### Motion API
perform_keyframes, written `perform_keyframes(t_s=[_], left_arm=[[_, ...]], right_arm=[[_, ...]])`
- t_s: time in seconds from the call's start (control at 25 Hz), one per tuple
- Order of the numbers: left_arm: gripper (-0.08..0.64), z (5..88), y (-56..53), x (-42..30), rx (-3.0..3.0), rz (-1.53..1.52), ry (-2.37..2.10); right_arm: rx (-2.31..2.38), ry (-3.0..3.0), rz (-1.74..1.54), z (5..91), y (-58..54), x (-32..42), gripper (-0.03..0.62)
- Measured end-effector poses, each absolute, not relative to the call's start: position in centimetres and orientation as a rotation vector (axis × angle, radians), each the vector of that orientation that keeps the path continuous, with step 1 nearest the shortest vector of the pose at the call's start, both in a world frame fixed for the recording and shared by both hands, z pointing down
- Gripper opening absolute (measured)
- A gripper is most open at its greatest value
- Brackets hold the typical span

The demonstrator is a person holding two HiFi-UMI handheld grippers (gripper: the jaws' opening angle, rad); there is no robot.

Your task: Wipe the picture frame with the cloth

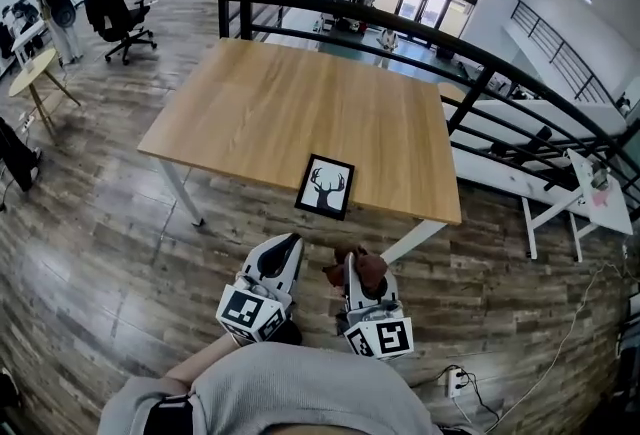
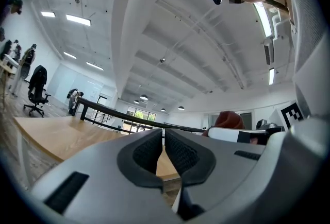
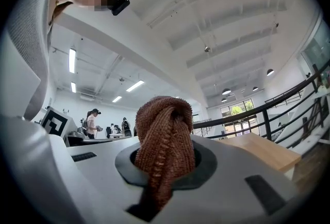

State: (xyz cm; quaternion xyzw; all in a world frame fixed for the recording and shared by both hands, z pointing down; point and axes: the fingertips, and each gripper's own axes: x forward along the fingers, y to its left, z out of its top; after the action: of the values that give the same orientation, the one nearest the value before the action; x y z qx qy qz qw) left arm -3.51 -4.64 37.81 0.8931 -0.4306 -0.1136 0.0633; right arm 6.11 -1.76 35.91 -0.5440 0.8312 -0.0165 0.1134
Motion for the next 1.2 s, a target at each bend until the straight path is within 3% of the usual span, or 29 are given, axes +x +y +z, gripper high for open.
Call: perform_keyframes(t_s=[0.44, 1.0, 1.2], left_arm=[[0.009, 38.0, -16.0, -4.0, 2.729, -0.239, -1.249], [0.011, 39.4, -18.9, -2.8, 2.691, -0.167, -1.249], [0.076, 42.6, -21.1, -2.0, 2.649, 0.011, -1.216]], right_arm=[[-1.646, 2.370, -0.079, 35.6, -13.1, 6.0, 0.046], [-1.641, 2.436, -0.037, 35.4, -15.8, 6.8, 0.046], [-1.632, 2.486, -0.050, 36.6, -16.7, 7.7, 0.046]])
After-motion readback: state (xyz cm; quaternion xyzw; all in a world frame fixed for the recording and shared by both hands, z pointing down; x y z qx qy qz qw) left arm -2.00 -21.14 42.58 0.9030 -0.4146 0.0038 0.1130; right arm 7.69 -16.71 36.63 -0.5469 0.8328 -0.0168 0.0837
